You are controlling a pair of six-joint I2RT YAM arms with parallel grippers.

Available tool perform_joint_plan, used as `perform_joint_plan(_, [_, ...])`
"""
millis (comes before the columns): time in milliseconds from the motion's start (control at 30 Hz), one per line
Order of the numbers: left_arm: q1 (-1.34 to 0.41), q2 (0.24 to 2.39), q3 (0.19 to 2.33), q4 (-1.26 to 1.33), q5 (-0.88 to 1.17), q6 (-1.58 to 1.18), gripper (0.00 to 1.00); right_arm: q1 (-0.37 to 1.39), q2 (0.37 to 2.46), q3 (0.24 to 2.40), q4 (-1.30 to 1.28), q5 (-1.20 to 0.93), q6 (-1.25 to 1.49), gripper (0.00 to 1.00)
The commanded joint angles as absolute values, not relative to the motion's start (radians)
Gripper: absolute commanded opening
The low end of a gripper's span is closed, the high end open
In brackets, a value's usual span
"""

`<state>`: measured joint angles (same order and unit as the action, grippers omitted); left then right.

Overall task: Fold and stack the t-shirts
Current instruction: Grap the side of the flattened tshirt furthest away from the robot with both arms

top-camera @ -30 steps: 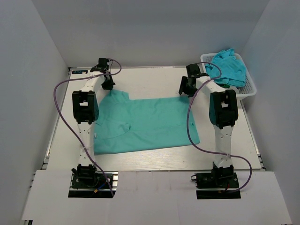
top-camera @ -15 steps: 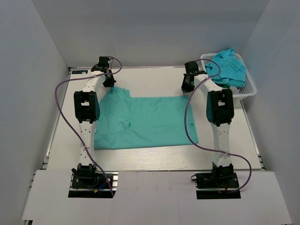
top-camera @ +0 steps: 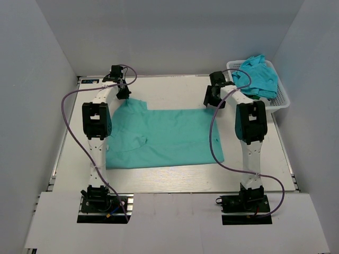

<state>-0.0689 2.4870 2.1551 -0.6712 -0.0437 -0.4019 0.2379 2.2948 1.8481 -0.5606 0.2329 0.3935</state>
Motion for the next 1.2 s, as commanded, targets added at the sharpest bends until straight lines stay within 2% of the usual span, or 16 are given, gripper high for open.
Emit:
perform_joint_plan(0, [-0.072,2.439,2.099,-0.738,-0.038,-0.416,0.00,0.247,2.247,1.774,-0.646,0.203,0.442,0.67])
perform_joint_plan(67, [-0.072,2.439,2.089,-0.729,-0.038,-0.416,0.00,0.250,2.220,1.723,-0.600,0.174,0.462,0.64])
perform_joint_plan(167, [-0.072,2.430,2.080,-0.729,-0.047,-0.425,0.00,0.252,2.217,1.704,-0.598,0.129,0.492,0.49])
perform_joint_plan(200, [-0.072,2.430,2.080,-0.729,-0.048,-0.425,0.00,0.253,2.221,1.722,-0.604,0.117,0.520,0.41])
perform_joint_plan(233, [-0.072,2.421,2.080,-0.729,-0.048,-0.425,0.00,0.255,2.223,1.723,-0.606,0.112,0.529,0.19])
perform_joint_plan(267, [-0.072,2.421,2.080,-0.729,-0.048,-0.425,0.00,0.256,2.223,1.726,-0.600,0.109,0.535,0.06])
perform_joint_plan(300, [-0.072,2.421,2.080,-0.729,-0.048,-0.425,0.00,0.253,2.223,1.721,-0.594,0.106,0.548,0.00])
perform_joint_plan(400, [-0.072,2.411,2.086,-0.716,-0.048,-0.425,0.00,0.249,2.229,1.750,-0.574,0.127,0.549,0.00])
perform_joint_plan(533, [-0.072,2.433,2.199,-0.726,-0.034,-0.425,0.00,0.245,2.273,1.909,-0.637,0.207,0.535,0.00])
perform_joint_plan(833, [-0.063,2.407,2.299,-0.638,0.034,-0.436,0.00,0.227,2.283,2.023,-0.515,0.210,0.397,0.00])
perform_joint_plan(1033, [-0.063,2.281,2.154,-0.569,0.074,-0.420,0.00,0.232,2.221,1.965,-0.454,0.143,0.357,0.00])
perform_joint_plan(1167, [-0.074,2.143,1.930,-0.548,0.086,-0.411,0.00,0.232,2.102,1.833,-0.400,0.130,0.359,0.00])
